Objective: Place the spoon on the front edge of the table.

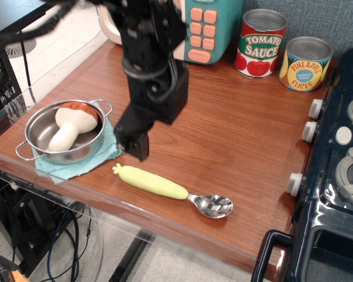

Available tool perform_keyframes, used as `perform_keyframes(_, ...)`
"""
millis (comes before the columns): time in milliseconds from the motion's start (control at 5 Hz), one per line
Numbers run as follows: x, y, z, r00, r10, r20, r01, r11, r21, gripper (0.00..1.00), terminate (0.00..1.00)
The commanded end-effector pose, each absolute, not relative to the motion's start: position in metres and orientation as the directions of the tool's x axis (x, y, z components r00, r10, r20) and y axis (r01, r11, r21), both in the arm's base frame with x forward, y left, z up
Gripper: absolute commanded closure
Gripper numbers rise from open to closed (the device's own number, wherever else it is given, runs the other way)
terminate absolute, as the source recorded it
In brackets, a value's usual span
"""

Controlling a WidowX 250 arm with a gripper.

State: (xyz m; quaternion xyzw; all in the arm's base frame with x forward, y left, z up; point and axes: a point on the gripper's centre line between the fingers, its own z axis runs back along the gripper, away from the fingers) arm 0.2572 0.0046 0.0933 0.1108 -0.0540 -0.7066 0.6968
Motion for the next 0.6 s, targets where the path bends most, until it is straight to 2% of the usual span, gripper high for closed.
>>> perform_keyframes(0, 0.2484, 0.0014, 0.1092, 0.007, -0.997, -0.079, 0.961, -0.015, 0.276, 0.0, 0.0)
perform_keyframes(200, 0.2484, 0.0014, 0.1092, 0.007, -0.997, -0.079, 0.961, -0.015, 0.276, 0.0, 0.0)
perform_keyframes(400, 0.2484, 0.0014, 0.1092, 0.007, -0.997, -0.079, 0.961, -0.015, 0.276, 0.0, 1.0)
